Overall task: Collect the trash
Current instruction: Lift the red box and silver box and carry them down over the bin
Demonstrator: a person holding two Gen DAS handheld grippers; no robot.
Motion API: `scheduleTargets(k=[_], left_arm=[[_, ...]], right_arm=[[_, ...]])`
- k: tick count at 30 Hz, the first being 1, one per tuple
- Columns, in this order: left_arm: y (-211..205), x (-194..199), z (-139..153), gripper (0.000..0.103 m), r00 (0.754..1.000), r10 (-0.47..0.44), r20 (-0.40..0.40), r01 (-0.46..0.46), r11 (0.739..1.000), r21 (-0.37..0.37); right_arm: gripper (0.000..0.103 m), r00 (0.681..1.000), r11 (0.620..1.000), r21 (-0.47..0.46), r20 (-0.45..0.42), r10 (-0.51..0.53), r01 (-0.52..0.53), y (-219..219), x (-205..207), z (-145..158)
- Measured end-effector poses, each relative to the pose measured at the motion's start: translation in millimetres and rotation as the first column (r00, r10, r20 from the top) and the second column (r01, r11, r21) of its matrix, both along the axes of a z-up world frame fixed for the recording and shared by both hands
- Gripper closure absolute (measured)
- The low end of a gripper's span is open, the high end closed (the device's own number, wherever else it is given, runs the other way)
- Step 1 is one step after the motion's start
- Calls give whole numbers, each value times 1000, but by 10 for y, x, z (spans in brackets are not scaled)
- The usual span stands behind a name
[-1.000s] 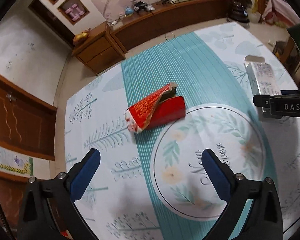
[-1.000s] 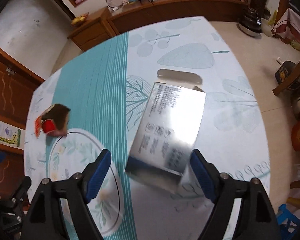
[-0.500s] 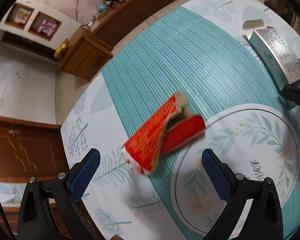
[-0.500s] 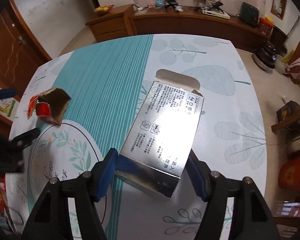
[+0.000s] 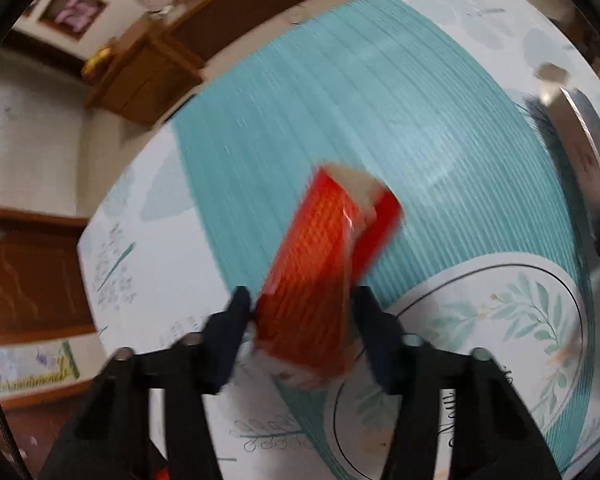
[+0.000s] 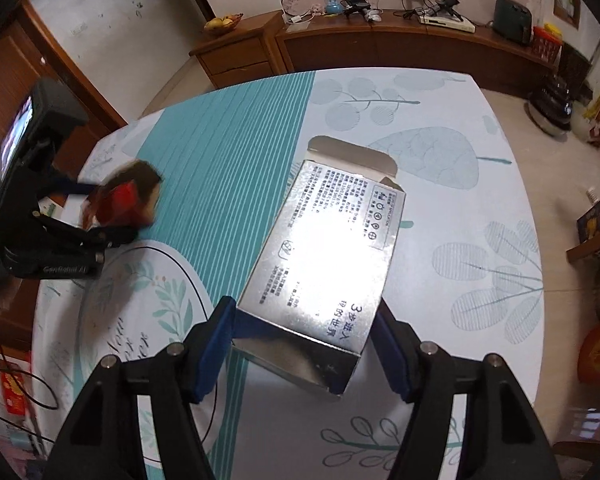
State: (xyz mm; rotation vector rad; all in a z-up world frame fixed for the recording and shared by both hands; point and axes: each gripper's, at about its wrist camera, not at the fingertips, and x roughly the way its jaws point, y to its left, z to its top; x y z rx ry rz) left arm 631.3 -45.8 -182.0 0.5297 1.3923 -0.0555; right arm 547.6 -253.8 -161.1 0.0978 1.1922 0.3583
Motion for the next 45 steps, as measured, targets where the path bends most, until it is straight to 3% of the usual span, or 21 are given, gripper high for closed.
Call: scheduleTargets(k=[5,9,16,28,38,45], left_arm=[[136,-167,196,73,991,130,23,-126,984,-128],[216,-398,332,76,980,200,21,-191,957,-216],[180,-961,394,77,977,214,-12,-210,940,-270],[81,-2142,809,77,967,253,-32,-243,877,-414],[167,-3437,1138,77,981,195,-8,-176,862,-475],[288,-4484,1261,77,996,86,28,-61,868,-493]], right_arm=[[38,999,993,112,-24,-31,34,-107,-85,52],[38,999,988,150,-27,-39,42,-135,-233,109],[38,998,983,177,-45,-45,52,-125,-561,144],[38,996,971,240,-93,18,5,-66,-1223,228],[38,998,967,255,-58,2,12,19,-2427,596],[38,991,959,253,-15,-132,131,214,-3658,811]])
